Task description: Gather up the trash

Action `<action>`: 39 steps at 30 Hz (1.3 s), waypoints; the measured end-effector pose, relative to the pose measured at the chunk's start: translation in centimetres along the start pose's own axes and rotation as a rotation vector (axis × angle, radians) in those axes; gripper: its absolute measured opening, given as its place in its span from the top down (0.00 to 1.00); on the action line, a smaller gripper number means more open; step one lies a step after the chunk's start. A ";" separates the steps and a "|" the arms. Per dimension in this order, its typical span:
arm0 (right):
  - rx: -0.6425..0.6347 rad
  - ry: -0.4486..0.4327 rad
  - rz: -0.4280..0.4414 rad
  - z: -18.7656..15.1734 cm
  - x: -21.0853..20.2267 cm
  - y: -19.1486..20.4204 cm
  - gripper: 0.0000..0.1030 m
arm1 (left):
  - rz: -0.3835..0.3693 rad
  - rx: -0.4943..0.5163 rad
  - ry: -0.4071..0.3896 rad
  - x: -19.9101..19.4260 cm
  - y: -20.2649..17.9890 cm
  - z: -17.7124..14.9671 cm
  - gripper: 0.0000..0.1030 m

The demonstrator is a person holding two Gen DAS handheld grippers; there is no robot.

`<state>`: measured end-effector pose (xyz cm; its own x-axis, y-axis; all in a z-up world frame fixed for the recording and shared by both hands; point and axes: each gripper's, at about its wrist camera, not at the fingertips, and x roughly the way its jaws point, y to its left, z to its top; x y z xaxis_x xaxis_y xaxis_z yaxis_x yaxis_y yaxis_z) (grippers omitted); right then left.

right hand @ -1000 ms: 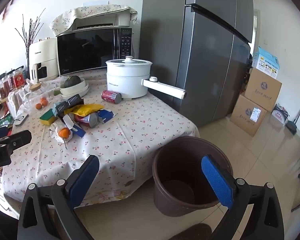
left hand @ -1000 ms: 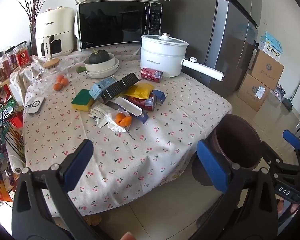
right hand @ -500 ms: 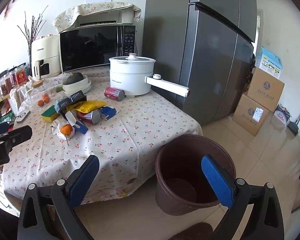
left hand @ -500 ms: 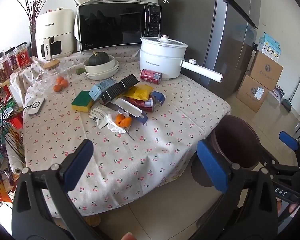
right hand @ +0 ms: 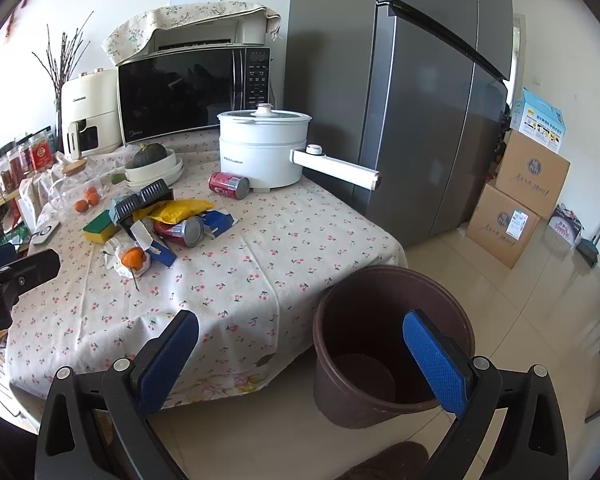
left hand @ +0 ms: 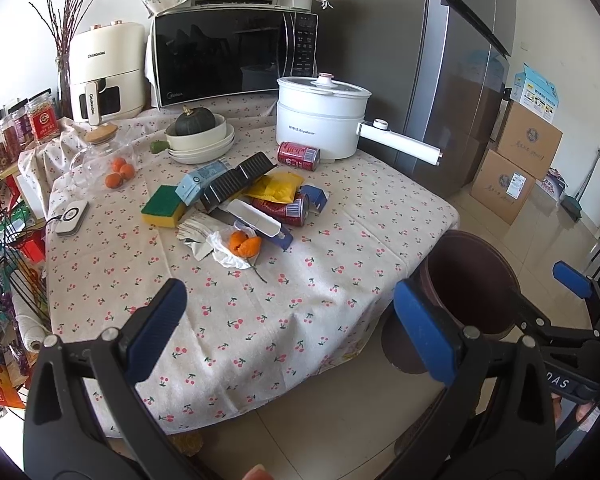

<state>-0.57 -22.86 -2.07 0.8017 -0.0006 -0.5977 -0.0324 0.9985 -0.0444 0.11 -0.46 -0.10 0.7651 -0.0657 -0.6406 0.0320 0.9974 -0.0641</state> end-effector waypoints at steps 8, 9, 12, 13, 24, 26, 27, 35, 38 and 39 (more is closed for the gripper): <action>0.001 0.002 0.002 0.0 0.0 -0.1 0.00 | -0.002 0.012 0.000 0.1 -0.2 -0.2 0.00; 0.002 0.003 0.002 0.0 0.0 0.0 0.00 | -0.002 0.011 0.000 0.1 -0.2 -0.2 0.00; 0.002 0.004 0.002 -0.1 0.0 0.0 0.00 | -0.002 0.010 0.000 0.1 -0.2 -0.1 0.00; 0.002 0.005 0.002 -0.1 0.1 0.0 0.00 | -0.002 0.010 0.000 0.1 -0.2 -0.1 0.00; 0.006 0.010 0.003 -0.3 0.2 -0.1 0.00 | -0.003 0.014 0.001 0.1 -0.3 -0.2 0.00; 0.008 0.011 0.003 -0.4 0.2 0.0 0.00 | -0.003 0.016 0.000 0.1 -0.3 -0.1 0.00; 0.008 0.011 0.003 -0.4 0.2 0.0 0.00 | -0.003 0.015 0.000 0.1 -0.3 -0.1 0.00; 0.016 0.020 0.002 -0.4 0.4 0.0 0.00 | -0.002 0.015 0.000 0.1 -0.3 -0.1 0.00; 0.017 0.020 0.002 -0.3 0.4 -0.1 0.00 | -0.001 0.015 0.000 0.1 -0.3 -0.2 0.00; 0.017 0.021 0.003 -0.3 0.4 -0.1 0.00 | -0.001 0.016 -0.001 0.0 -0.3 -0.1 0.00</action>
<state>-0.47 -22.95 -2.56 0.7889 0.0011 -0.6145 -0.0240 0.9993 -0.0291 0.04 -0.80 -0.20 0.7655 -0.0665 -0.6400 0.0429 0.9977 -0.0524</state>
